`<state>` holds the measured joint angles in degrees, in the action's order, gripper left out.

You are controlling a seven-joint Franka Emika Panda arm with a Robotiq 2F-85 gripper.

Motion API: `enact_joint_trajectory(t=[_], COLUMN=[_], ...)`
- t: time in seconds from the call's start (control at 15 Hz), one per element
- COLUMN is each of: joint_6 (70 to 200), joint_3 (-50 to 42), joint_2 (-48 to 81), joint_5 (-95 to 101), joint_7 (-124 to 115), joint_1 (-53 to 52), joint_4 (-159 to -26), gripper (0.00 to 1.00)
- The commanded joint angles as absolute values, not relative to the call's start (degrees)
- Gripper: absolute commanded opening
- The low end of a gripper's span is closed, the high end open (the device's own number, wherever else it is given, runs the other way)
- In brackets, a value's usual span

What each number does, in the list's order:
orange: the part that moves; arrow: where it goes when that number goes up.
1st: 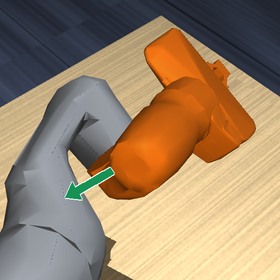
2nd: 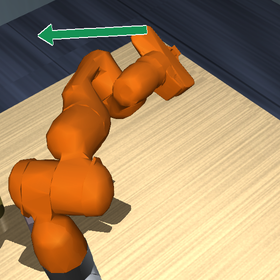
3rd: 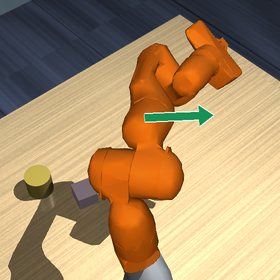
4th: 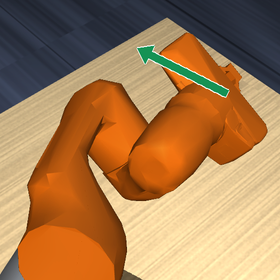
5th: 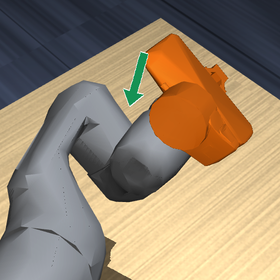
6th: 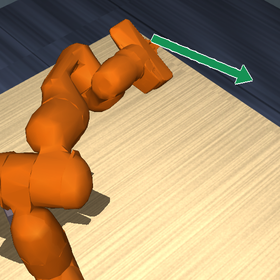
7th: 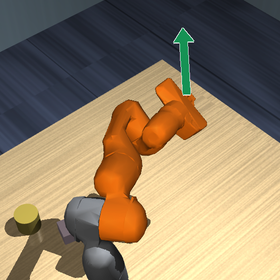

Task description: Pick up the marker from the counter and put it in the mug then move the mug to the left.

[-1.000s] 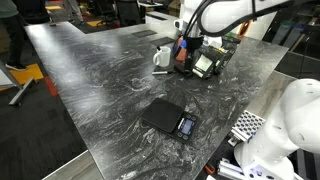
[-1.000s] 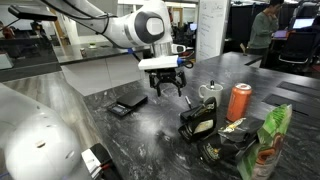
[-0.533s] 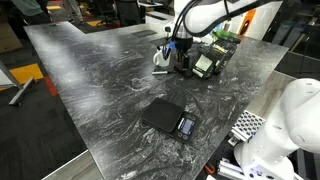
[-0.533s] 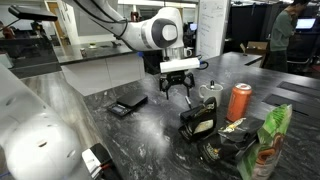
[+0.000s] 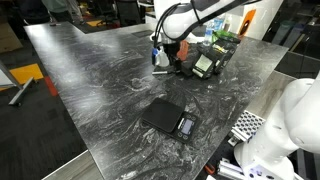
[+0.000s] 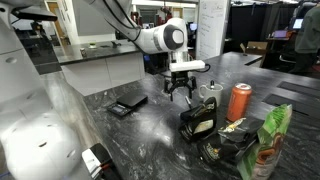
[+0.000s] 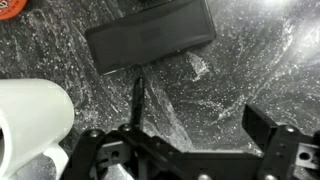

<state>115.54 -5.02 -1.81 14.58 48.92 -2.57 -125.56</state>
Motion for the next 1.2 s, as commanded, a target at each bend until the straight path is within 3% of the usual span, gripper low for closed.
enact_joint_trajectory(t=[0.0, 1.13], joint_6=[109.31, 99.62], joint_3=[-3.13, 0.02], joint_2=[5.9, 23.87], joint_5=[17.87, 20.26], joint_7=[48.14, 50.27], joint_1=[-1.4, -1.12], joint_4=[-116.7, -97.27], gripper=[1.0, 1.0])
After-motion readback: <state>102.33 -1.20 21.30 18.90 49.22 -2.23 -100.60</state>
